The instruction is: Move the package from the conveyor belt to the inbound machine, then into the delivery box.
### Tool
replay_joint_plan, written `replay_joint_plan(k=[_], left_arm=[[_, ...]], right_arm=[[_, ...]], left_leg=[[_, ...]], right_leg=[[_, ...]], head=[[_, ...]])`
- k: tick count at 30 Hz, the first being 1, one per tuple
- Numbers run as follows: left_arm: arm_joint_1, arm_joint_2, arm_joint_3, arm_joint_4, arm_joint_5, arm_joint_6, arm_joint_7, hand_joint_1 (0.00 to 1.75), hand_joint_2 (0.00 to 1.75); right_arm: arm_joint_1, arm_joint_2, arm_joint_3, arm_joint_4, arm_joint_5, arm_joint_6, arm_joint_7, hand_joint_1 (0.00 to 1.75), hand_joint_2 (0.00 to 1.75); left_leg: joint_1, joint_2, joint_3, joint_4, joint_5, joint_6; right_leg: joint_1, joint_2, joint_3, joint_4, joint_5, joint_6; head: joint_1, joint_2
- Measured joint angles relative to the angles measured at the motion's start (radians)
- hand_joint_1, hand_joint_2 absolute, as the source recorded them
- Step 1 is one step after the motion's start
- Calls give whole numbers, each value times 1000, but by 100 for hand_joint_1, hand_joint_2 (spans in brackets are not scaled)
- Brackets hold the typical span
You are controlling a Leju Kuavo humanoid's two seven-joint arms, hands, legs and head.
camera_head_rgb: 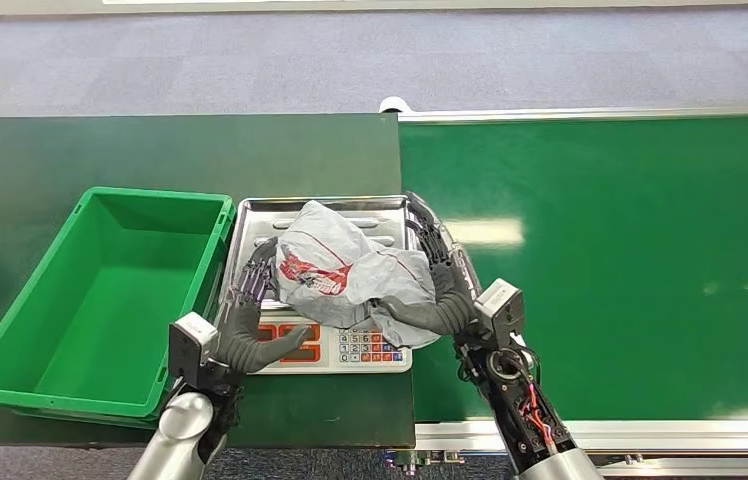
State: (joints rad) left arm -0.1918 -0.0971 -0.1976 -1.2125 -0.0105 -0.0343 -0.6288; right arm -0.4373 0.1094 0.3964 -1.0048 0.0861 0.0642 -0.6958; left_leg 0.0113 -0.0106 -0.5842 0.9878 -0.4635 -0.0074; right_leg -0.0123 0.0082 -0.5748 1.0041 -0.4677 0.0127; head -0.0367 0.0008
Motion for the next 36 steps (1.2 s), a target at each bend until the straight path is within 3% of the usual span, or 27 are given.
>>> replay_joint_plan(k=[8,18,23,29,36], left_arm=[[2,-3,-6,-2,0,2,7,0,175],[-6,0,-20,-32,-103,62,-7,0,175],[-94,7,-46,-42,-231,129,8,0,175],[-241,22,-99,19,-438,142,97,0,175],[-303,35,-140,86,-531,149,120,0,175]], right_arm=[[41,12,-36,-36,-34,9,0,0,175],[187,24,-138,-166,-42,1,0,0,175],[205,39,-186,-177,-28,-3,0,0,175],[206,47,-232,-178,-18,0,0,0,175],[208,51,-262,-178,-11,7,0,0,175]], left_leg=[[0,0,0,0,0,0],[0,0,0,0,0,0],[0,0,0,0,0,0],[0,0,1,0,1,0],[0,0,0,0,0,0]], right_leg=[[0,0,0,0,0,0],[0,0,-1,0,0,0],[0,0,0,0,0,0],[0,0,1,0,0,0],[0,0,0,0,0,0]], head=[[0,0],[0,0],[0,0],[0,0],[0,0]])
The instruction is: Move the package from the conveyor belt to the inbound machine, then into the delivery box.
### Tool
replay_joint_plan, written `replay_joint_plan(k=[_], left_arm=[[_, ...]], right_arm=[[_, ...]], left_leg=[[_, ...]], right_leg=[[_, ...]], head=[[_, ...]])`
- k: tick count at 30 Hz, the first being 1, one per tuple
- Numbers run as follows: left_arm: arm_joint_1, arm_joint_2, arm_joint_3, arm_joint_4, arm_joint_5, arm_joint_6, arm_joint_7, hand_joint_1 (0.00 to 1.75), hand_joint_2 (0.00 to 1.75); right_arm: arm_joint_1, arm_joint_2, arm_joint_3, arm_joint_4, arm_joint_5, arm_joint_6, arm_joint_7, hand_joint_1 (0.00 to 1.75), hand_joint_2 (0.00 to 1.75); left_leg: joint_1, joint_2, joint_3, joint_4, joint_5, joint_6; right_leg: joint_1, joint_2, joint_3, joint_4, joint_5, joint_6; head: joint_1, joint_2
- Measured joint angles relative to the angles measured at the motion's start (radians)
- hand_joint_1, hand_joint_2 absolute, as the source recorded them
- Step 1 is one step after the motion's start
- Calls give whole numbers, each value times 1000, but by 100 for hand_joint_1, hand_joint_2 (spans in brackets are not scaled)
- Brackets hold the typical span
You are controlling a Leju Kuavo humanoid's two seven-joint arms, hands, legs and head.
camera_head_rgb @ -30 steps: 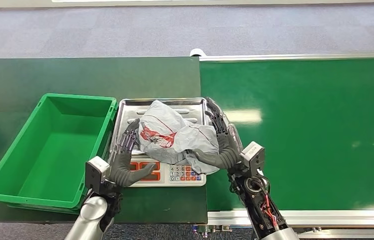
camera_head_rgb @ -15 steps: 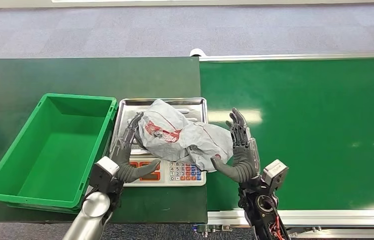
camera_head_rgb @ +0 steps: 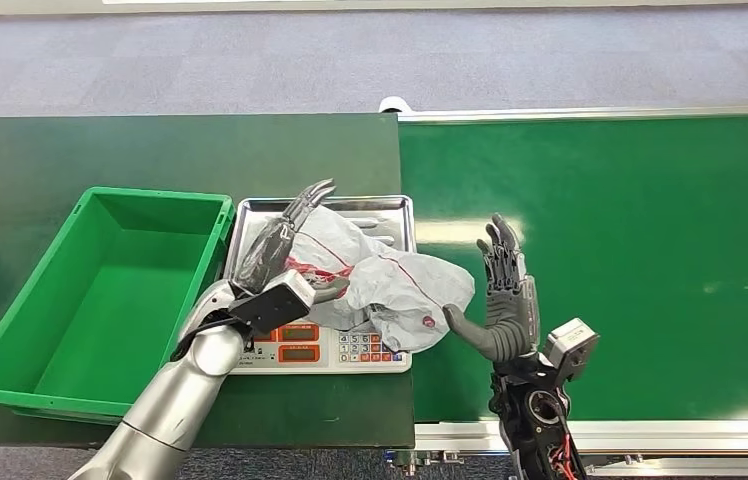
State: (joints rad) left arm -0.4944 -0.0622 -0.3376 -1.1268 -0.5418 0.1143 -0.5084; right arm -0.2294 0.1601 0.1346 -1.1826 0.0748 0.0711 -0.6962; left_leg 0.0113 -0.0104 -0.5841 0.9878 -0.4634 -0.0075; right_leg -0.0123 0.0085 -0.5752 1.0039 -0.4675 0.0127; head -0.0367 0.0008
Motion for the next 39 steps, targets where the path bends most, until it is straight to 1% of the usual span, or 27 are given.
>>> replay_joint_plan(k=[7,11,15,20,25,29,36,39], left_arm=[[-38,12,-82,101,-224,-21,83,0,175],[-67,15,-134,184,-333,-65,142,0,175],[-102,16,-172,258,-389,-122,189,0,175],[-138,16,-199,323,-416,-144,216,0,175],[-144,16,-204,337,-422,-152,220,0,175],[-162,16,-215,371,-416,-167,200,175,175],[-168,20,-214,358,-362,-179,109,175,175],[-159,22,-214,337,-334,-157,61,175,175]], right_arm=[[3,8,-36,0,25,22,0,0,175],[7,15,-56,0,41,32,0,0,175],[13,22,-72,0,54,41,0,0,175],[15,29,-87,0,62,45,0,0,175],[16,30,-89,0,63,45,0,0,175],[19,35,-97,0,64,45,0,0,175],[24,35,-104,0,64,42,0,0,175],[25,37,-107,0,64,42,0,0,175]], left_leg=[[0,0,0,0,0,0],[0,0,0,0,0,0],[0,0,1,0,0,0],[0,-1,5,0,0,0],[0,-1,8,0,0,0],[0,-1,16,-1,0,1],[0,-2,17,-1,0,1],[0,-2,16,-1,0,1]], right_leg=[[0,0,0,0,0,0],[0,0,1,0,0,0],[0,0,2,0,0,0],[0,-1,7,0,0,0],[0,-1,10,0,-1,0],[0,-1,18,0,-1,0],[0,-2,19,0,-1,0],[0,-2,18,0,-1,1]], head=[[0,0],[0,0],[0,0],[0,0],[0,0],[0,0],[0,0],[0,0]])
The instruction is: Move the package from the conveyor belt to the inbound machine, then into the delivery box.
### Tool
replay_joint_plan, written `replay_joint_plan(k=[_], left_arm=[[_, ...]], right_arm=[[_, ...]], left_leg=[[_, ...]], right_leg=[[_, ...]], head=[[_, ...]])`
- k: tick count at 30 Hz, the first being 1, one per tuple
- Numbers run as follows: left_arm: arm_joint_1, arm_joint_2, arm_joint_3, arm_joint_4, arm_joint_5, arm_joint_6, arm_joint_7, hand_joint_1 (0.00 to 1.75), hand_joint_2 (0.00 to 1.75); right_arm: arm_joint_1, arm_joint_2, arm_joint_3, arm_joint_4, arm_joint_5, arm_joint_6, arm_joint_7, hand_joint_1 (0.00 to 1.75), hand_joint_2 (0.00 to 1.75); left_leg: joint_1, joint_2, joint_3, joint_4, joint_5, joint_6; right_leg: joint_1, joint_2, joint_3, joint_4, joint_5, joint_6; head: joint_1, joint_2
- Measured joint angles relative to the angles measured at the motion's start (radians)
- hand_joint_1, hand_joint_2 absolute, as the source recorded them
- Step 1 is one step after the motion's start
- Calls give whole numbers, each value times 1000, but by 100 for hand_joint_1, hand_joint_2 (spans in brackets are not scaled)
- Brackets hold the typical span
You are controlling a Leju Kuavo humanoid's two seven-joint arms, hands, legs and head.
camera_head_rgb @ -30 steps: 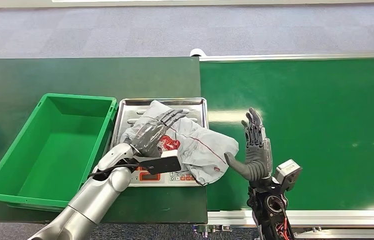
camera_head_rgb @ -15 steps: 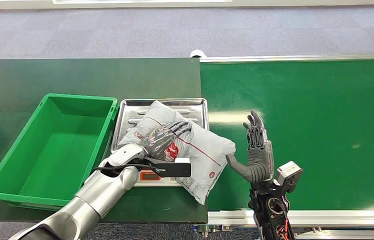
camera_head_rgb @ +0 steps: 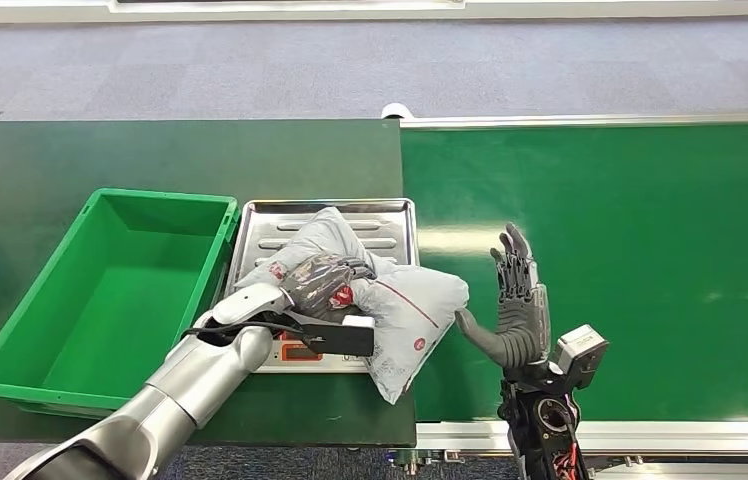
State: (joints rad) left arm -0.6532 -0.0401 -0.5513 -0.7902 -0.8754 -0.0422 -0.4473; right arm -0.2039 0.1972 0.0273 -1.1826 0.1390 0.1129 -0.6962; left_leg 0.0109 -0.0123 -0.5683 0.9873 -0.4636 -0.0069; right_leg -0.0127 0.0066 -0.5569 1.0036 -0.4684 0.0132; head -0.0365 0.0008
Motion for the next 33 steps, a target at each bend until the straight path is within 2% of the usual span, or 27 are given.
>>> replay_joint_plan(k=[4,9,15,23,30,33], left_arm=[[63,4,12,-81,89,91,-99,175,175],[131,3,48,-224,177,214,-154,175,175],[163,4,75,-305,185,230,-162,175,175],[181,4,89,-338,197,248,-173,175,175],[209,3,144,-411,298,419,-228,175,175],[224,3,195,-465,286,541,-218,175,175]], right_arm=[[7,5,-3,-5,-2,2,0,0,175],[21,11,-5,-23,-3,3,2,0,175],[28,14,-6,-36,-4,3,3,0,175],[30,14,-6,-41,-4,3,3,0,175],[31,14,-7,-41,-20,0,10,0,175],[35,14,-8,-41,-28,-7,11,0,175]], left_leg=[[0,0,-4,0,0,0],[0,1,-9,0,0,0],[0,1,-13,0,0,0],[0,1,-14,0,0,0],[0,2,-15,0,0,0],[0,2,-15,0,0,0]], right_leg=[[0,0,-5,0,0,0],[0,1,-11,0,0,0],[0,1,-15,0,0,0],[0,1,-16,0,0,0],[0,1,-17,0,0,0],[0,1,-17,0,0,0]], head=[[0,0],[0,0],[0,0],[0,0],[0,0],[0,0]])
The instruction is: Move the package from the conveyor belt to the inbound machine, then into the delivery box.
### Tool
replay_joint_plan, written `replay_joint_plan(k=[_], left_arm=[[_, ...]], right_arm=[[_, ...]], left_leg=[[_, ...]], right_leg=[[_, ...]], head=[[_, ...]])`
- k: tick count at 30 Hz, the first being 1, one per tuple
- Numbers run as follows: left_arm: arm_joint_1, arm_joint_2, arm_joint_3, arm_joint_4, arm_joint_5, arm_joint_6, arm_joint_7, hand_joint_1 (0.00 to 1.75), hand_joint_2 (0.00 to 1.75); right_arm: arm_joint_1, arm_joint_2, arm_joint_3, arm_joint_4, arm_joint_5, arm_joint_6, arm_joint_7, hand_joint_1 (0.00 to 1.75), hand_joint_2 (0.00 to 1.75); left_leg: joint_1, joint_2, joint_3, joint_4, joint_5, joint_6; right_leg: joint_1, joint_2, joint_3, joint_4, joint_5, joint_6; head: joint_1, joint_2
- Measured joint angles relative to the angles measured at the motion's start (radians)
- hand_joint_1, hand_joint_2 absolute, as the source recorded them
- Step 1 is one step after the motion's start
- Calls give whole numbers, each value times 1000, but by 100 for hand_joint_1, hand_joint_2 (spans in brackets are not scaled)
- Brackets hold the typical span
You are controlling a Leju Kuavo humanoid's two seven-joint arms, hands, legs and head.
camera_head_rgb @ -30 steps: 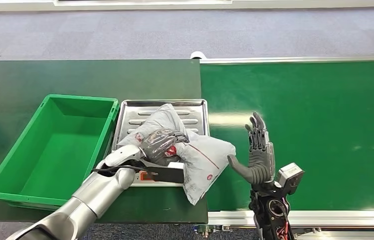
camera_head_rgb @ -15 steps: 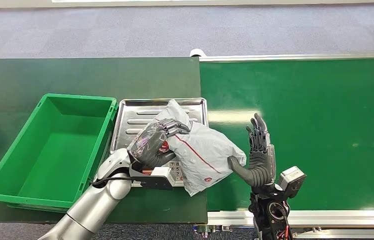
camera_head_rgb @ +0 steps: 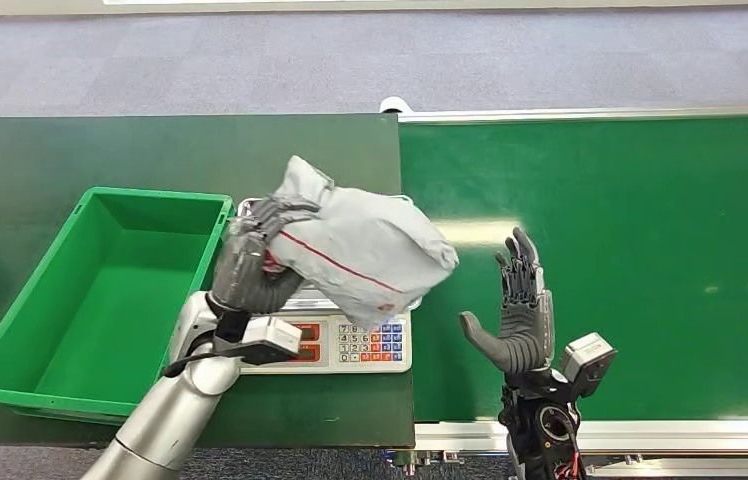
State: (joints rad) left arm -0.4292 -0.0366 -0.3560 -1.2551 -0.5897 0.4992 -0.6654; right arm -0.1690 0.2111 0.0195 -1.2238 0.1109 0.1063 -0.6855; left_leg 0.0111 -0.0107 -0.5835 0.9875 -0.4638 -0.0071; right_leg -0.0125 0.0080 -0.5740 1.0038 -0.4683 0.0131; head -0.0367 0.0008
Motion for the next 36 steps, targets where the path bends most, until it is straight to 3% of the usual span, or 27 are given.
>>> replay_joint_plan(k=[3,7,13,20,29,30,34,36], left_arm=[[6,3,66,-27,-209,151,74,175,175],[20,-7,213,-36,-438,192,98,175,175],[47,-53,503,-74,-439,192,24,175,175],[49,-62,802,-85,-479,192,56,175,175],[53,-52,988,-30,-496,192,223,174,175],[54,-46,993,-13,-498,190,264,168,175],[61,-3,955,74,-505,129,453,11,175],[63,19,916,110,-480,82,493,0,175]], right_arm=[[2,0,-1,0,-6,-8,0,0,175],[6,-1,-1,0,-9,-14,0,0,175],[17,-1,0,0,-12,-22,-2,0,175],[19,-1,1,0,-12,-25,-3,0,175],[16,-1,2,0,-14,-28,-4,0,175],[16,-1,2,0,-14,-30,-4,0,175],[16,-1,2,0,-14,-33,-4,0,175],[15,-1,1,0,-13,-32,-4,0,175]], left_leg=[[0,0,0,0,0,0],[0,1,0,0,0,0],[0,1,-1,0,0,0],[1,2,-2,0,0,0],[0,1,-2,0,0,0],[0,1,-2,0,0,0],[0,0,-2,0,0,0],[0,-2,-2,0,0,0]], right_leg=[[0,0,0,0,0,0],[0,0,0,0,0,0],[0,2,-1,0,0,0],[1,2,-2,0,0,0],[0,2,-2,0,0,0],[0,2,-2,0,0,0],[0,1,-3,0,0,0],[0,-1,-2,0,-1,0]], head=[[0,0],[0,0],[0,0],[0,0],[0,0],[0,0],[0,0],[0,0]])
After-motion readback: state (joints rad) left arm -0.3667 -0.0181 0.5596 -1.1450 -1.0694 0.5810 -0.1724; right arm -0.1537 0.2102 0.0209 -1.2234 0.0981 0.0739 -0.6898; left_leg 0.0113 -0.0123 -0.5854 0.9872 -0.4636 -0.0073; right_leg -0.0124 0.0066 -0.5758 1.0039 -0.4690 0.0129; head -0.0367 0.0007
